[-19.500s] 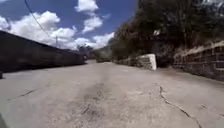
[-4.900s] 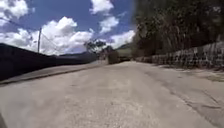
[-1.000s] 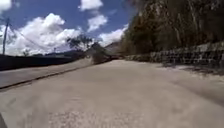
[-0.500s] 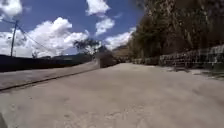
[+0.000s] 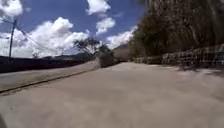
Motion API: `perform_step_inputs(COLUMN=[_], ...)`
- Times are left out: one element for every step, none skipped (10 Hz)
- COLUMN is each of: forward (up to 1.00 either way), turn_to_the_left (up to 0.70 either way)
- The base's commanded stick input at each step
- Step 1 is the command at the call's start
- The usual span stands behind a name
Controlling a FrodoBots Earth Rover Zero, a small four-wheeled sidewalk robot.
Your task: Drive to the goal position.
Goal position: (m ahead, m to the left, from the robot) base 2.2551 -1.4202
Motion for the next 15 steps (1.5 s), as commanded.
perform_step_inputs(forward=[1.00,1.00,1.00,1.00,1.00,1.00,1.00,1.00,1.00,1.00,1.00,1.00,1.00,1.00,1.00], turn_to_the_left=[-0.01,-0.01,-0.01,-0.01,-0.01,-0.01,-0.01,-0.01,-0.01,-0.01,-0.01,-0.01,-0.01,-0.01,-0.01])
